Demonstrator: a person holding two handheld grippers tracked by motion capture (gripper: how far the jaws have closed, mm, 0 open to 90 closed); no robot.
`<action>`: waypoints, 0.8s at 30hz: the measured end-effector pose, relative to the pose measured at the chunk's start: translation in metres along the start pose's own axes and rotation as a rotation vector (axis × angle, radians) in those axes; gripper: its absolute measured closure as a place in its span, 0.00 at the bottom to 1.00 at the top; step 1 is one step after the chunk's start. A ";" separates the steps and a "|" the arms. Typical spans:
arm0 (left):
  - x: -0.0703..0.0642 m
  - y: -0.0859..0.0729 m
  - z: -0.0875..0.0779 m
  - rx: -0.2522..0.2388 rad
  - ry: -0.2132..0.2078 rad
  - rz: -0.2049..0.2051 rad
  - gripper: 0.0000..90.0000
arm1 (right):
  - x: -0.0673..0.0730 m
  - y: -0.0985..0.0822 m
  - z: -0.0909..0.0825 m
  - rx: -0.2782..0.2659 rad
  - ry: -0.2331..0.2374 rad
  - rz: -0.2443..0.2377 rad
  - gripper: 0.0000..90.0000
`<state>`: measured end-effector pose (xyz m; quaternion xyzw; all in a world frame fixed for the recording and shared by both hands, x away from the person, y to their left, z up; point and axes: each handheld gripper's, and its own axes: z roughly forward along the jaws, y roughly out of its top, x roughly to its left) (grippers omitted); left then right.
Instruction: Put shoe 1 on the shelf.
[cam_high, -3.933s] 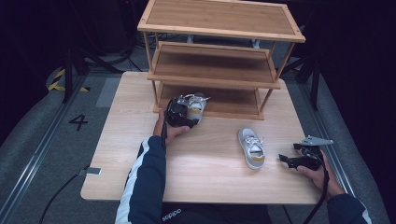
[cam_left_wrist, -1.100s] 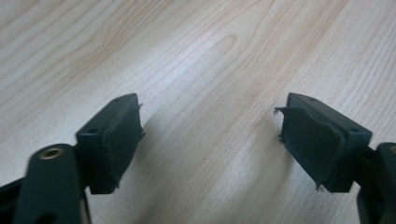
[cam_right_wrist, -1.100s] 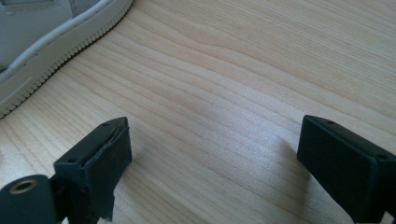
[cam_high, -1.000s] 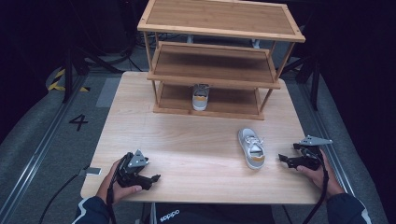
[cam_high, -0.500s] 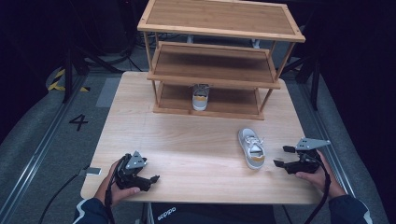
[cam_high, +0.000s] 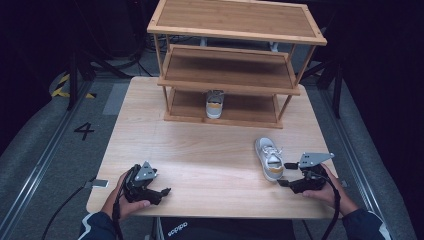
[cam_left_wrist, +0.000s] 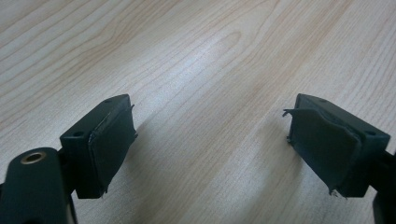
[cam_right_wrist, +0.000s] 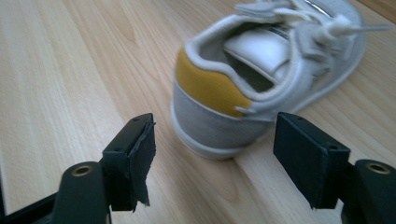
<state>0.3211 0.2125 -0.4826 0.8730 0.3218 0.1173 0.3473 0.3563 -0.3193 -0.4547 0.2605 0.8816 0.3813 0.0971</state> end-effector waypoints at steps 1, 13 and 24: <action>0.000 0.000 0.000 0.000 0.000 -0.001 0.16 | 0.001 0.001 0.001 0.004 -0.005 0.002 0.31; 0.000 0.000 0.000 -0.001 -0.001 -0.002 0.16 | 0.011 0.010 -0.002 0.009 -0.005 -0.057 0.41; 0.000 0.000 0.000 0.004 0.004 0.005 0.16 | 0.028 0.051 -0.002 0.081 -0.008 -0.232 0.52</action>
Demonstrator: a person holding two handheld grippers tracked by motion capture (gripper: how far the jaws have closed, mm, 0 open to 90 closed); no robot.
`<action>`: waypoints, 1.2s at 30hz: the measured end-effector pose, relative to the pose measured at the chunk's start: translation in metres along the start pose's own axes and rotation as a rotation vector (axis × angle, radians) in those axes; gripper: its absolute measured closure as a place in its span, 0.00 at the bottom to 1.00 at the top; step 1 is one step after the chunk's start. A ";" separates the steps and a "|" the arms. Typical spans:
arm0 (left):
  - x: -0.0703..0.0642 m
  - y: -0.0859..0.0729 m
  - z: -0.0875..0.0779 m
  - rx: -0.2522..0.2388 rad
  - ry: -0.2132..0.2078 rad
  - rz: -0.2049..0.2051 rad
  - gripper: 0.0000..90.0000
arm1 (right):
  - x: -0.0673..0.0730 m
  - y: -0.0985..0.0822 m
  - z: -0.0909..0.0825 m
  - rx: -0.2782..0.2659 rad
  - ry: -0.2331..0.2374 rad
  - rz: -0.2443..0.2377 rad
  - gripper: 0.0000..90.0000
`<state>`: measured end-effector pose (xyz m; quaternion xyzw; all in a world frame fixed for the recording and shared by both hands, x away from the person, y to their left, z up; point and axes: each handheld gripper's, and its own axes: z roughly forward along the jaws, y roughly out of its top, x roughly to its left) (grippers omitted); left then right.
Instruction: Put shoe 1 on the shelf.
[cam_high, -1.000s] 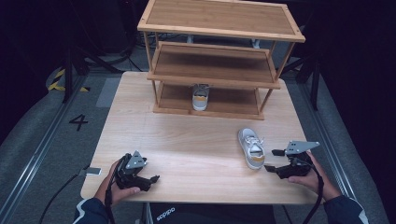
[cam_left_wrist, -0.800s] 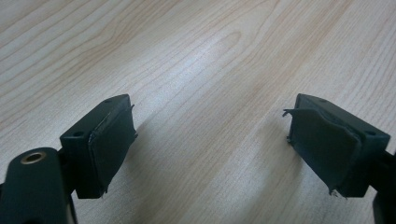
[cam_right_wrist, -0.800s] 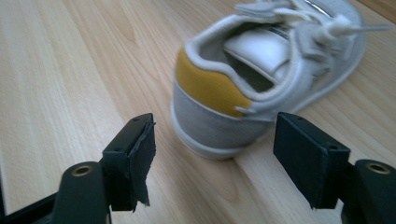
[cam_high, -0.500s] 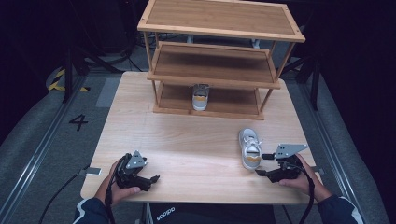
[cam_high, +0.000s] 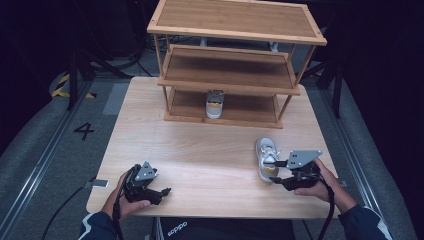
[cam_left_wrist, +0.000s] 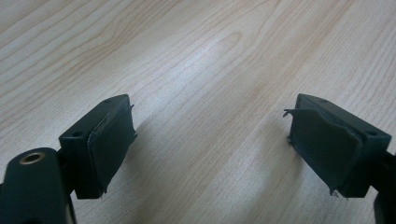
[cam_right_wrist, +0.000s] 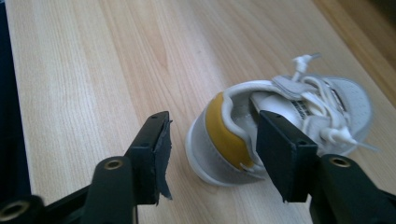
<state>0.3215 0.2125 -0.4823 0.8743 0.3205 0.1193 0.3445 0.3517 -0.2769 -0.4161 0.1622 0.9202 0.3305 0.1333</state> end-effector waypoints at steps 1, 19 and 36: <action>0.000 0.000 0.000 0.000 0.000 -0.001 0.16 | -0.002 0.004 0.004 0.026 0.025 -0.017 0.52; 0.000 0.000 0.000 0.000 0.001 -0.001 0.16 | -0.013 0.028 0.047 0.262 0.119 -0.027 0.74; -0.001 0.000 0.001 -0.002 -0.003 -0.011 0.16 | -0.032 0.057 0.042 0.208 0.067 -0.125 0.74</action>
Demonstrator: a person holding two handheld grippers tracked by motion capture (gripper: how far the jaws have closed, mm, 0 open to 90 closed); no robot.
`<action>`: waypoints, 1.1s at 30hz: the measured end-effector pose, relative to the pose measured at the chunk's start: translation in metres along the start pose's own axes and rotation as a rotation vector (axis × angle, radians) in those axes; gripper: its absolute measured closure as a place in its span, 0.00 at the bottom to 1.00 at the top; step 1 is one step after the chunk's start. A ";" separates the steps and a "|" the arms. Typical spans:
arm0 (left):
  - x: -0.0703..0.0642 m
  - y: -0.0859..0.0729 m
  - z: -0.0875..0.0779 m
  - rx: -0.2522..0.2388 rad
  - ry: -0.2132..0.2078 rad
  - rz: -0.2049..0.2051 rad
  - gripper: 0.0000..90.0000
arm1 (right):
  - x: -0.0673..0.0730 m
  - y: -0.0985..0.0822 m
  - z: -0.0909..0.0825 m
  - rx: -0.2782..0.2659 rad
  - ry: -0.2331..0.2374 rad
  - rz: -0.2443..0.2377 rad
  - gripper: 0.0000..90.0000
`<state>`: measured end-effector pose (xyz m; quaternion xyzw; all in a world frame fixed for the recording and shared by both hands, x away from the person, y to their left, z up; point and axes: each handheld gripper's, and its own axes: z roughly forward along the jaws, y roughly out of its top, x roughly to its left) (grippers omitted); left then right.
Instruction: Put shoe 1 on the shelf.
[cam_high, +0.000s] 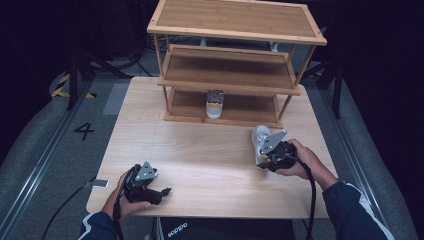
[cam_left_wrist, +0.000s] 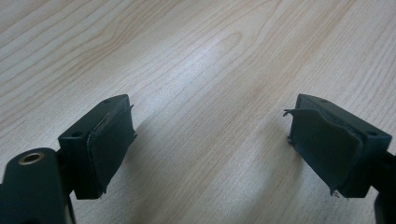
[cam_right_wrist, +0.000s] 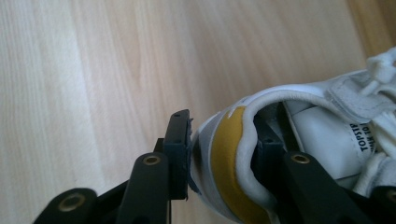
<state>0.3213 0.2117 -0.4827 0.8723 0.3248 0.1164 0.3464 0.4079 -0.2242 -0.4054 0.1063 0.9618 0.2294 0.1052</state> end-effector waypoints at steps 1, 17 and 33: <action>0.000 0.000 0.000 0.000 0.000 0.000 0.16 | -0.007 0.007 0.000 -0.010 -0.003 -0.002 0.74; -0.001 0.000 0.000 -0.004 0.015 -0.002 0.15 | -0.077 0.064 0.038 -0.051 -0.003 0.016 0.74; -0.003 -0.003 -0.002 -0.007 0.022 -0.019 0.16 | -0.097 0.086 0.081 -0.020 0.009 0.004 0.71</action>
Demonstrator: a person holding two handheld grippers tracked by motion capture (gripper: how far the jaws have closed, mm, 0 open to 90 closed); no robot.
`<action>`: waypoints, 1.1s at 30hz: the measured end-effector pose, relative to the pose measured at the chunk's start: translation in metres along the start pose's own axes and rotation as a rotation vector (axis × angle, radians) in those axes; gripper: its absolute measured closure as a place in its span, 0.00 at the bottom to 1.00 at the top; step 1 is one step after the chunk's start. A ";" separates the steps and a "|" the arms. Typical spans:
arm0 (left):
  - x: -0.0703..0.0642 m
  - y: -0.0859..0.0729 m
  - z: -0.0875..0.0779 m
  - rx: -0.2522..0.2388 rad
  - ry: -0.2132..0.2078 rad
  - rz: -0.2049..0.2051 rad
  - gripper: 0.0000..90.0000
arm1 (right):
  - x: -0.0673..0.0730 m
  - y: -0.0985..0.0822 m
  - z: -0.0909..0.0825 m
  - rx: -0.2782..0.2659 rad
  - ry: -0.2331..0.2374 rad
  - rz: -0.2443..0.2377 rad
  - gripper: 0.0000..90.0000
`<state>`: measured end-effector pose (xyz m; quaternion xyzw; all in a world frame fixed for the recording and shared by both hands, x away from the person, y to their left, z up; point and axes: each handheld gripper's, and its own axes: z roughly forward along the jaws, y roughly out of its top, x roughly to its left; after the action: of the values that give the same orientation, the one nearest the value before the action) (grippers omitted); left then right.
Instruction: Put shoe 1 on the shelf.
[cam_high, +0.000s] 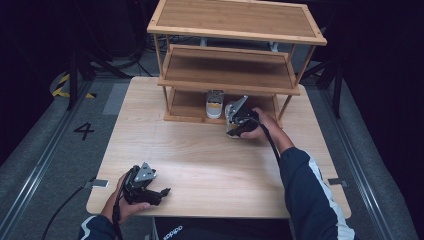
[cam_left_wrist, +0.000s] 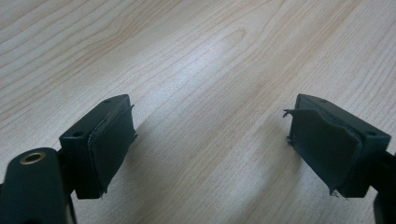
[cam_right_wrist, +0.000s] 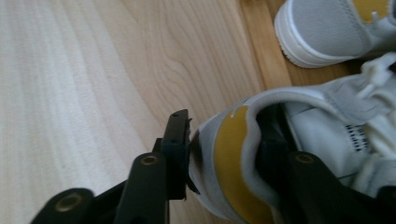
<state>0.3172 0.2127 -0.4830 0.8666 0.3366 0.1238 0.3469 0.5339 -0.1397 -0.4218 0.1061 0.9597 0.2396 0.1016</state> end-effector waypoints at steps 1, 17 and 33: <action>0.000 0.000 0.000 0.000 0.000 0.000 0.16 | 0.000 0.000 0.000 0.000 0.000 0.000 0.71; 0.001 0.000 0.000 0.001 0.000 0.010 0.16 | 0.008 -0.006 -0.009 -0.060 -0.102 0.092 0.44; 0.001 0.000 0.000 0.000 0.002 0.005 0.16 | 0.018 -0.012 -0.031 -0.121 -0.122 0.127 0.43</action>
<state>0.3180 0.2131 -0.4828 0.8674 0.3349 0.1254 0.3461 0.5076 -0.1592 -0.4038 0.1748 0.9269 0.2962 0.1505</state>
